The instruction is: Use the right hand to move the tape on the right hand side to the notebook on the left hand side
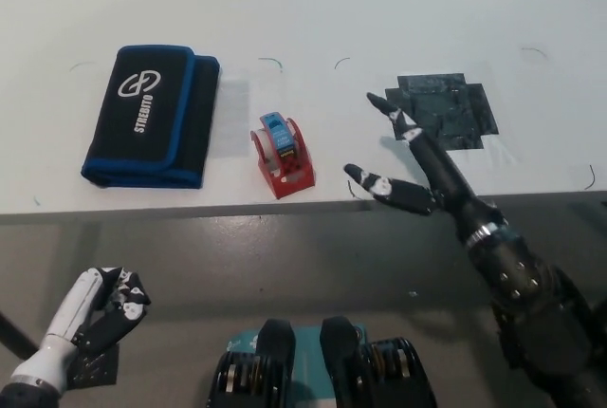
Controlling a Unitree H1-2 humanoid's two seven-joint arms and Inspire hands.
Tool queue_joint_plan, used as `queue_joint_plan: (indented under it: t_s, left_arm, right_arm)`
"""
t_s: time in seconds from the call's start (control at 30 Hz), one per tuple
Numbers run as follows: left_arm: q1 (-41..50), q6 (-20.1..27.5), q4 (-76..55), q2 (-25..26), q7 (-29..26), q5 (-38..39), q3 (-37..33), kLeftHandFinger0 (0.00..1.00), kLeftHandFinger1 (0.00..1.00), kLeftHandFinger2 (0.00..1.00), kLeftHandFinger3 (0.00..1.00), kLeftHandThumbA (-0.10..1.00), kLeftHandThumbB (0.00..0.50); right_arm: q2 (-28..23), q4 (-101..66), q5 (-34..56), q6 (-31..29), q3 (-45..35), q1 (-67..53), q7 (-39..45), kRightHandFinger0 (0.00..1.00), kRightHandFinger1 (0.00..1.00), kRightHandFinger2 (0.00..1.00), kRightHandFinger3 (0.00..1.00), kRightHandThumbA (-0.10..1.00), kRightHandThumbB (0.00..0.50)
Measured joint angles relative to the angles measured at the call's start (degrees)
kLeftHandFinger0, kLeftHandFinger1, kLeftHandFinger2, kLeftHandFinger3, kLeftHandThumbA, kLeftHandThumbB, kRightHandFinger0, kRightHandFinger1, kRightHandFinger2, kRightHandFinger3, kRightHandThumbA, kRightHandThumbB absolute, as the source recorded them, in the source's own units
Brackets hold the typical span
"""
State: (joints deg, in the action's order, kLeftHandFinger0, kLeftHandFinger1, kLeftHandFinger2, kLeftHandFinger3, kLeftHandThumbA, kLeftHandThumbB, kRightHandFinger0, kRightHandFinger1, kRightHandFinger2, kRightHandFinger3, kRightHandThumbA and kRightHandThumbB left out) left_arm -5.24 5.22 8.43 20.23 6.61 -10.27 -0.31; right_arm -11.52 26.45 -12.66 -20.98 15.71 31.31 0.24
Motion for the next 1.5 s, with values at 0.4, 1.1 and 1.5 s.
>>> queue_joint_plan:
  t_s: [0.4,1.1,1.5]
  left_arm:
    - [0.0,0.2,0.2,0.0,0.0,0.0,0.0,0.04,0.09,0.25,0.38,-0.1,0.367]
    - [-0.9,0.5,1.0,0.0,0.0,0.1,0.1,0.18,0.21,0.31,0.38,-0.1,0.364]
    - [-0.9,0.5,1.1,0.0,0.0,0.2,0.2,0.11,0.15,0.29,0.37,-0.1,0.365]
  right_arm:
    - [-7.1,-24.9,-0.8,5.2,-3.0,-16.0,3.1,1.0,1.0,1.0,1.0,0.78,0.5]
    - [-9.5,-25.4,-5.0,6.0,-4.7,-25.9,4.3,1.0,1.0,1.0,1.0,0.86,0.468]
    - [-9.1,-22.3,-7.0,6.0,-4.7,-24.2,4.3,1.0,1.0,1.0,1.0,0.83,0.5]
